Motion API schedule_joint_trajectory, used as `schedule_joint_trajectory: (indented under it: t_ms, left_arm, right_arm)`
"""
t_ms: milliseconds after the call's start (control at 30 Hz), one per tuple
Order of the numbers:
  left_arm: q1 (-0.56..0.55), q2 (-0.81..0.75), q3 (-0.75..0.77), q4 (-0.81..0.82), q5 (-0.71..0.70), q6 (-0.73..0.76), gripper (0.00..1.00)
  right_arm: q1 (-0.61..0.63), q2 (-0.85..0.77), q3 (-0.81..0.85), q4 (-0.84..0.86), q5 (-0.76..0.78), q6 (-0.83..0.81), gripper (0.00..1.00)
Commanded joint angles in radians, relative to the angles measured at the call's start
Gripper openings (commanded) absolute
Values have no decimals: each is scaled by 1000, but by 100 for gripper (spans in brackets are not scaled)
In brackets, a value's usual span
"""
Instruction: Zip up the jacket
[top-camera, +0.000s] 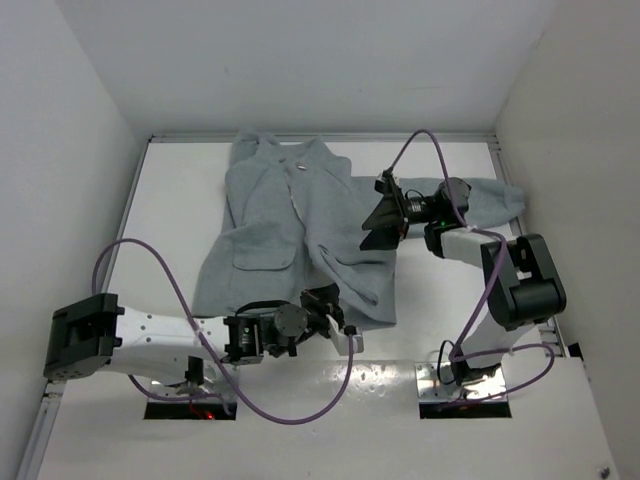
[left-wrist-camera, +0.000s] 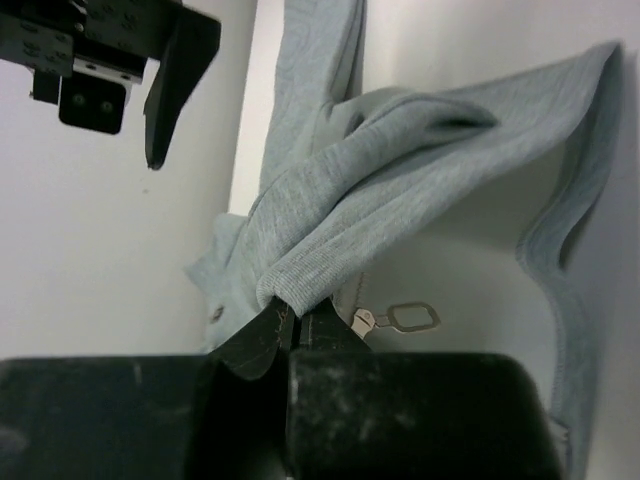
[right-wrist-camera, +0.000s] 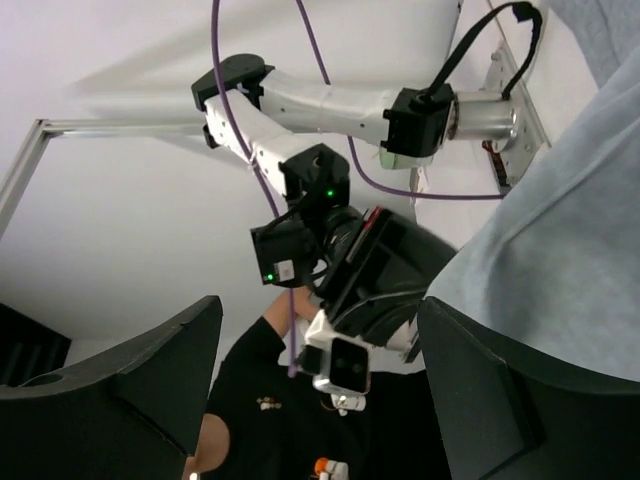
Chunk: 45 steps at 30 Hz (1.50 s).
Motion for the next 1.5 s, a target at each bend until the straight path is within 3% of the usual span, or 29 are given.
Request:
schedule_joint_trajectory:
  t_ms: [0, 133, 167, 200, 233, 267, 300, 333, 367, 433, 533, 600, 800, 933, 1267, 1467]
  left_arm:
    - [-17, 34, -21, 125, -72, 155, 0]
    - [-17, 54, -12, 151, -82, 201, 0]
    - [-17, 54, -1, 134, -82, 166, 0]
    - [-17, 54, 11, 104, -82, 151, 0]
    - [-17, 54, 23, 91, -82, 137, 0]
    - [-17, 64, 43, 91, -82, 126, 0]
    - [-17, 65, 43, 80, -91, 114, 0]
    - [-17, 65, 59, 80, -91, 114, 0]
    - [-17, 65, 69, 71, -91, 103, 0]
    - [-17, 65, 70, 83, -91, 89, 0]
    - [-17, 65, 70, 94, -91, 75, 0]
    - [-17, 65, 45, 122, -91, 109, 0]
    - [-29, 92, -41, 234, -71, 331, 0]
    - [-48, 112, -52, 252, -53, 431, 0]
    - [-100, 198, 30, 175, -48, 479, 0]
    - [-127, 265, 126, 24, -66, 488, 0]
  right_arm:
    - [2, -87, -42, 69, -171, 80, 78]
    - [-12, -133, -99, -47, -145, -19, 92]
    - [-18, -150, -114, -95, -127, -120, 97]
    - [-38, -162, -172, -385, -84, -185, 97]
    - [-57, -206, -184, -487, -41, -255, 99]
    - [-63, -239, -190, -836, -12, -646, 99]
    - [-90, -327, -179, -1611, 128, -914, 99]
    - [-124, -354, -1, -2032, 345, -1350, 99]
    - [-126, -369, 57, -2148, 428, -1582, 99]
    - [-124, -402, 233, -2339, 595, -1688, 99]
    - [-124, -366, 347, -2410, 685, -1765, 99]
    - [-121, -360, 358, -2419, 653, -1779, 99]
    - [-6, -487, 237, -2372, 642, -1768, 95]
    - [-2, -488, 178, -2338, 659, -1723, 100]
    - [95, -308, 319, -2323, 735, -1641, 100]
    - [146, -268, 376, -2295, 764, -1601, 100]
